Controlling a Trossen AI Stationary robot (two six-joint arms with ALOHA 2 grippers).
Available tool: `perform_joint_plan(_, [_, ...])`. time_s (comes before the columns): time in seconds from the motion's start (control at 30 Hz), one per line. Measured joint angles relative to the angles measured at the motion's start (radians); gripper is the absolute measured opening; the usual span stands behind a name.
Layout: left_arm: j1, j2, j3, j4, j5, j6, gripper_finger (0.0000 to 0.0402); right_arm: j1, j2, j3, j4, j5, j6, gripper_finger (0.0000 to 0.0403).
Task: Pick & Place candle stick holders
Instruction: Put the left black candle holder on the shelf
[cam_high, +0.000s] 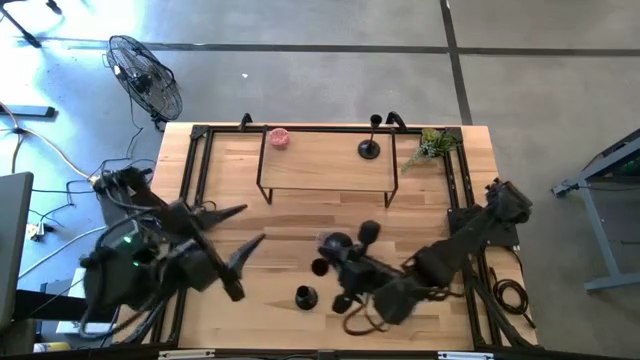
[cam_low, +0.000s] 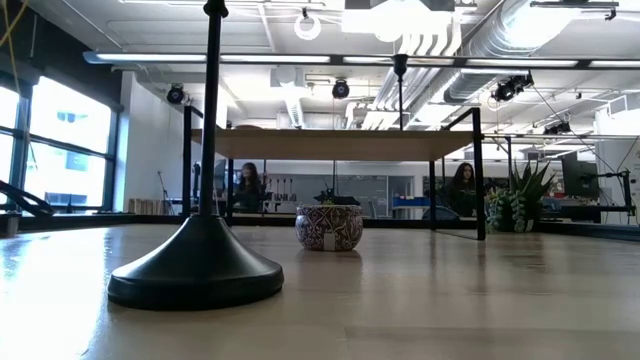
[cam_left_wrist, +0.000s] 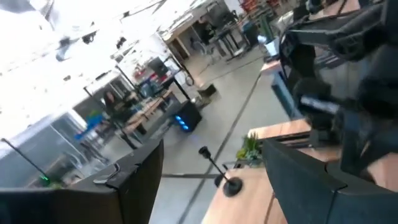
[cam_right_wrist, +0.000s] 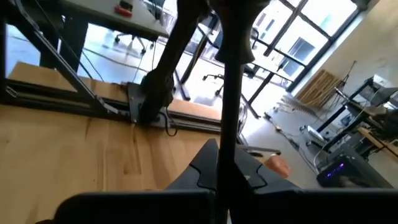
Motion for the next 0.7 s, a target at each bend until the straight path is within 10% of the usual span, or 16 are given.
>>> perform_joint_plan(0.4, [-0.059,-0.123,0.001,-0.291,-0.004,-0.267,0.0269,0.096,-0.277,0.000,-0.049,0.282,-0.069,0.0000])
perform_joint_plan(0.7, [-0.058,-0.213,0.000,-1.126,0.086,-1.107,0.0269,0.008,-0.442,0.000,-0.240,0.300,0.061,0.0000])
